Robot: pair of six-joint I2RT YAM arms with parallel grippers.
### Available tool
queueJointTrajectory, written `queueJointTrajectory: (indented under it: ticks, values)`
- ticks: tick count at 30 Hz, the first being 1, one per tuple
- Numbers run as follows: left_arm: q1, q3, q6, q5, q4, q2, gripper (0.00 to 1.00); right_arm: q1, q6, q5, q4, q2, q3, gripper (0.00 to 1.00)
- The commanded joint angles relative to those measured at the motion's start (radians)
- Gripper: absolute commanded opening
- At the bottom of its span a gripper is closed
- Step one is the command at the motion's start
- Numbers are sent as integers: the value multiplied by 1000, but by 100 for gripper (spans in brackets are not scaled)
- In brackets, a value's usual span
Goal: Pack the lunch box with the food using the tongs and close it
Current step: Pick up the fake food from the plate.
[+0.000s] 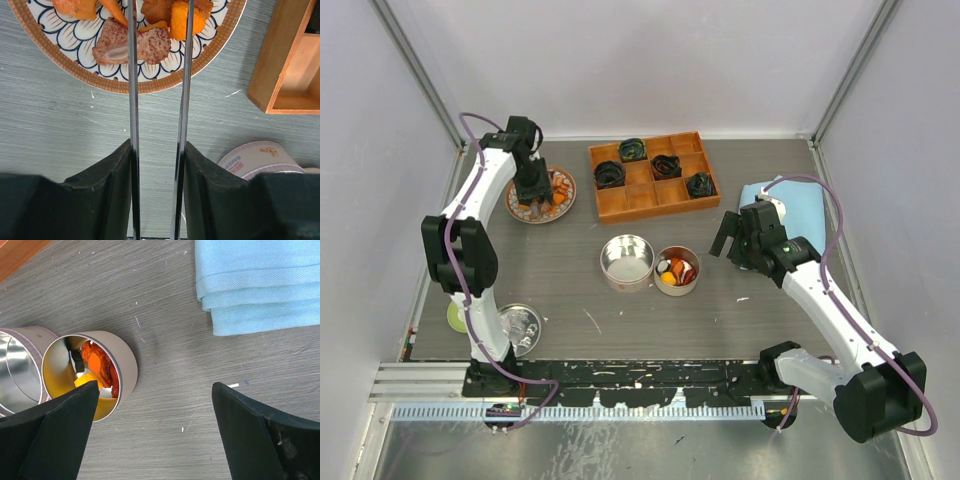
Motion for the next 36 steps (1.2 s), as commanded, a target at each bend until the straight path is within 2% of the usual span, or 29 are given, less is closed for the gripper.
queueJointTrajectory:
  ticks: [1, 8, 17, 36]
  values:
    - [7, 28, 16, 7, 4, -4, 37, -4, -5, 16, 31, -4, 26, 100]
    - [8, 10, 12, 2, -2, -31, 28, -4, -5, 19, 31, -14, 23, 100]
    - [8, -24, 15, -14, -6, -88, 23, -4, -5, 17, 32, -10, 24, 100]
    - [10, -80, 22, 14, 22, -239, 22, -4, -2, 14, 31, -16, 26, 100]
